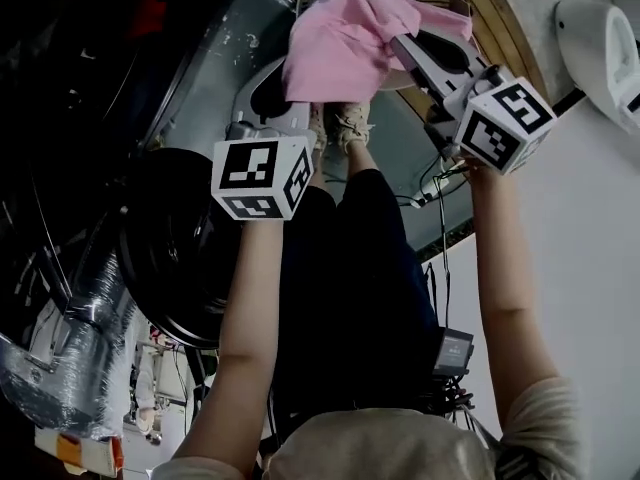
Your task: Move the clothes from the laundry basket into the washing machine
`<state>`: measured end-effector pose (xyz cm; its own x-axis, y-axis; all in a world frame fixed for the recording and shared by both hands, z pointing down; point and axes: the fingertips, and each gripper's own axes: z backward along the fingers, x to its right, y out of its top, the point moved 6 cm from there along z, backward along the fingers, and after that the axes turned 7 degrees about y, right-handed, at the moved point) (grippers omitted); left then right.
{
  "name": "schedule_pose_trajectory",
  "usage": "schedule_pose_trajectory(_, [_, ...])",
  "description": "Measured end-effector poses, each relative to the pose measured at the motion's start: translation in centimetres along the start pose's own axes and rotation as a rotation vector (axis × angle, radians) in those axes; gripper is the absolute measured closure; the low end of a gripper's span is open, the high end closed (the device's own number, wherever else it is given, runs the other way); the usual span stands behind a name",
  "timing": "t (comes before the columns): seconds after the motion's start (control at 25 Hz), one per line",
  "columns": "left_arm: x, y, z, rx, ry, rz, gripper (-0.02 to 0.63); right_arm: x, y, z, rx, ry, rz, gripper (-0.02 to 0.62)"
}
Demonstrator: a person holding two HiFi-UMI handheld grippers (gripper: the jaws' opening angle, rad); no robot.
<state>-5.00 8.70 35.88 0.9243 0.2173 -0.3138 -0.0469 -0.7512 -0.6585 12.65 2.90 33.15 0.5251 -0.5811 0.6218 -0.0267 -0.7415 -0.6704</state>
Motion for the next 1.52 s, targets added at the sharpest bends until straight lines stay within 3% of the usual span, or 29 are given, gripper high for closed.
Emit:
schedule_pose_trajectory(0.08, [2.0,1.2,0.0,0.022,-0.093,-0.043,0.553,-1.9,1.5,0.4,0.016,0.024,-0.003,0.572])
schedule_pose_trajectory(0.2, [4.2,2.7,0.2,0.045,-0.208,-0.114,0.457,-4.0,3.0,0.4,0.018,0.039,0.011,0.572])
schedule_pose_trajectory(0.36, [5.3,3.4,0.0,0.058,-0.251,-0.213,0.351,-5.4,3.4,-0.4,-0.004,0.093,-0.003,0.572])
schedule_pose_trajectory(0.48, [5.9,2.9,-0.5,0.021,-0.267,-0.372,0.249,-6.2,2.5,-1.3,-0.102,0.169,-0.003,0.572])
schedule_pose_trajectory(0.68, [6.8,1.6,-0.9,0.0,-0.311,-0.73,0.232,-7.4,-0.3,-3.2,-0.307,0.268,0.056,0.572])
schedule_pose_trajectory(0.76, [7.0,1.0,-1.4,-0.009,-0.338,-0.773,0.233,-7.4,-0.9,-3.6,-0.318,0.282,0.047,0.572])
schedule_pose_trajectory(0.84, [6.9,0.4,-1.7,-0.019,-0.357,-0.75,0.238,-7.0,-1.3,-3.6,-0.308,0.269,0.03,0.572])
schedule_pose_trajectory(0.88, [6.7,0.1,-1.8,-0.021,-0.36,-0.73,0.276,-6.7,-1.4,-3.5,-0.295,0.262,0.016,0.572])
schedule_pose_trajectory(0.92, [6.5,-0.1,-1.7,-0.02,-0.36,-0.713,0.373,-6.4,-1.5,-3.5,-0.281,0.258,0.001,0.572])
schedule_pose_trajectory(0.96, [6.3,-0.4,-1.7,-0.017,-0.357,-0.702,0.417,-6.2,-1.6,-3.5,-0.271,0.26,-0.012,0.572])
schedule_pose_trajectory(1.08, [5.5,-1.2,-1.7,-0.029,-0.335,-0.696,0.455,-6.0,-2.2,-3.9,-0.271,0.272,-0.022,0.572])
schedule_pose_trajectory(1.16, [4.6,-1.4,-2.0,-0.04,-0.312,-0.645,0.469,-6.0,-2.4,-4.2,-0.264,0.258,-0.01,0.571])
schedule_pose_trajectory(1.36, [1.6,-0.6,-2.1,0.0,-0.279,-0.387,0.481,-6.8,-2.0,-5.2,-0.171,0.207,0.024,0.571])
schedule_pose_trajectory(1.52, [-3.8,0.5,-1.6,0.057,-0.115,-0.112,0.499,-6.2,-2.1,-5.7,-0.11,0.162,-0.007,0.571])
